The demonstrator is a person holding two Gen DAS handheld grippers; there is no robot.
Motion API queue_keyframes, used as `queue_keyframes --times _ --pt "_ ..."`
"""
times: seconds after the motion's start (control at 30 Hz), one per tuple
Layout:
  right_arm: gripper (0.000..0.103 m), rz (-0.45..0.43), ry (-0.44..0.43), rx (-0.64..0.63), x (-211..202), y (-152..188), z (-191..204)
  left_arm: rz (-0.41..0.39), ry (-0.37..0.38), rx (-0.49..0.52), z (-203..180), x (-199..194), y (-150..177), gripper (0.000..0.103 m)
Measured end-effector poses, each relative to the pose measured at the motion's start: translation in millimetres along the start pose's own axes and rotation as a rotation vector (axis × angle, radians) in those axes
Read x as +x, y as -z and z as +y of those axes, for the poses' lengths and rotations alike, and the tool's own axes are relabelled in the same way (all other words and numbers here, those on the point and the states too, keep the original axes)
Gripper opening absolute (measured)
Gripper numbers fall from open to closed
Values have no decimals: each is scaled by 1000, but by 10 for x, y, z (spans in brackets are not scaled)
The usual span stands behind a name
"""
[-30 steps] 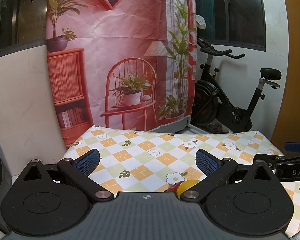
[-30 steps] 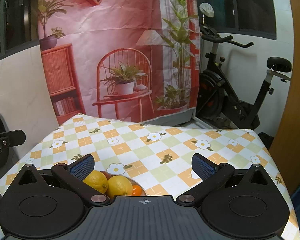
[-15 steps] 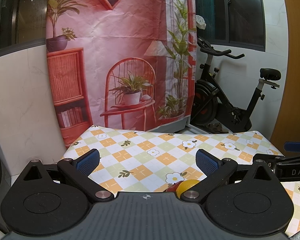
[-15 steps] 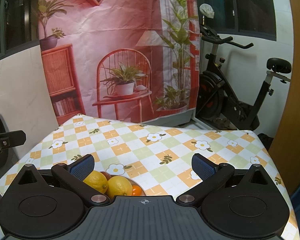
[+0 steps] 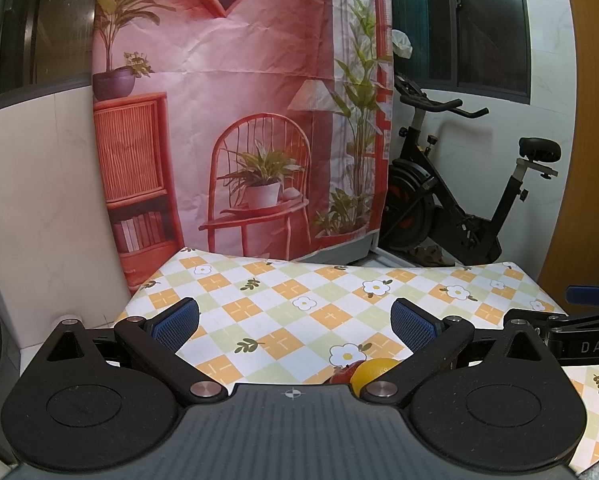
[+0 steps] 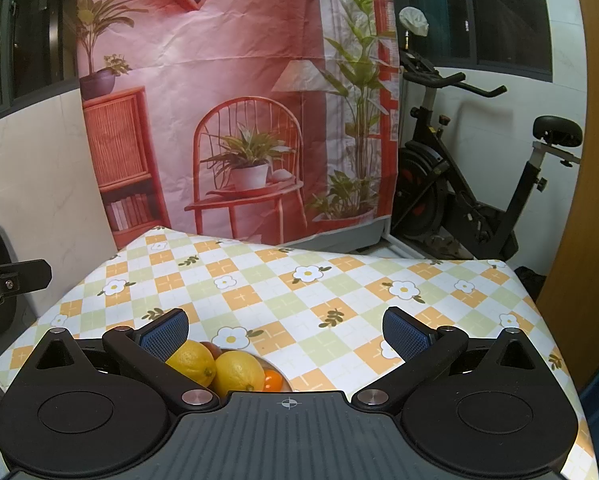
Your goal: Organize fruits
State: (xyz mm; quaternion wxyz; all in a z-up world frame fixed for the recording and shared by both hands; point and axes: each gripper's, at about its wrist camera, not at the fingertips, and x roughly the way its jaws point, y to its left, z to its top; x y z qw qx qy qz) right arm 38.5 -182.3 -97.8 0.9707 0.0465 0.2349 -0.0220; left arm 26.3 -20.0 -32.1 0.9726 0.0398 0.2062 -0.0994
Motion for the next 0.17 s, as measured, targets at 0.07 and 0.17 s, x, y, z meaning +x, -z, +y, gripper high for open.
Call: queue_keyframes --times 0.07,0.17 --pt "103 0 -1 0 1 -9 -3 -1 0 1 -7 -2 4 103" --pt "103 0 0 -1 1 -8 -1 -3 -3 2 -31 -7 17 103"
